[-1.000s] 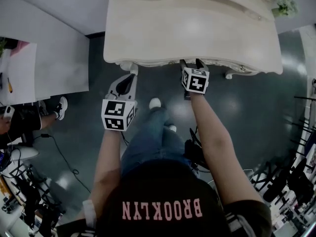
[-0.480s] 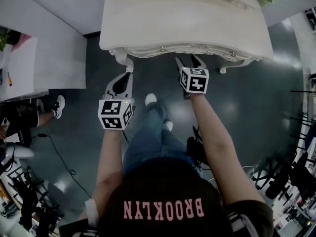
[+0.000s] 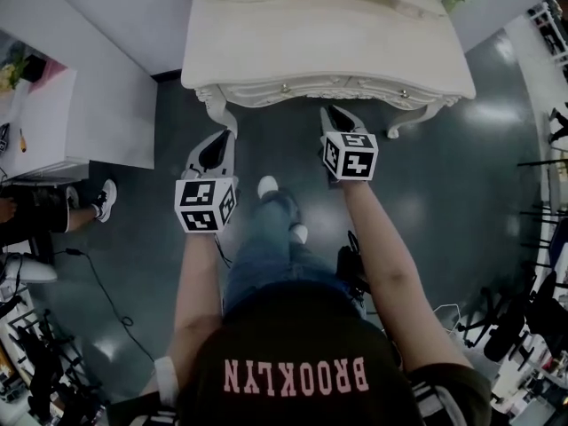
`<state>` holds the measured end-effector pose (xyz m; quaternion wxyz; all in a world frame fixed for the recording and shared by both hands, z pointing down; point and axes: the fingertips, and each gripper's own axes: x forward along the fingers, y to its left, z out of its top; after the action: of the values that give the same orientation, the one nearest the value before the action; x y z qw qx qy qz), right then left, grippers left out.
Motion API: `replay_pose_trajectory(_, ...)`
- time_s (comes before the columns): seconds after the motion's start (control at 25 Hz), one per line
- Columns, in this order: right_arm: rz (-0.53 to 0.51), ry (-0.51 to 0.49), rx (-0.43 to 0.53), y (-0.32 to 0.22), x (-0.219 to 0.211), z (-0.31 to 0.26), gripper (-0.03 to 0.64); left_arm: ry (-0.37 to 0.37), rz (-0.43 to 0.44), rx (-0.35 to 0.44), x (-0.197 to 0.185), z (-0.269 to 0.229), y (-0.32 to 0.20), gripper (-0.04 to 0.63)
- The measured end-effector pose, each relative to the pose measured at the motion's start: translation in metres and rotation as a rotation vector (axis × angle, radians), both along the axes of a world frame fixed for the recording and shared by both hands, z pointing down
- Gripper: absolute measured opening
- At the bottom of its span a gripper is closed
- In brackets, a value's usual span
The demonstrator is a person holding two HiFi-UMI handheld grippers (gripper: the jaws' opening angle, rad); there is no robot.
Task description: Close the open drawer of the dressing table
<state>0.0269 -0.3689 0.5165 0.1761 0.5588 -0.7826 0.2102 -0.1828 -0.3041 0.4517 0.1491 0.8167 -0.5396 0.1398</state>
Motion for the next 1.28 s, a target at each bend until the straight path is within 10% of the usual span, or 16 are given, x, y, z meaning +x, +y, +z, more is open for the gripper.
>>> replay_pose_trajectory(0.56, -0.250, 0.077, 0.138, 0.087, -0.014, -0.106, -0.003, -0.018, -0.027, 0.130, 0.018, -0.049, 0.034, 0.005)
replay_pose_trajectory(1.28, -0.107, -0.034, 0.504, 0.133, 0.035, -0.200, -0.003, -0.034, -0.013, 0.348, 0.049, -0.130, 0.053, 0.005)
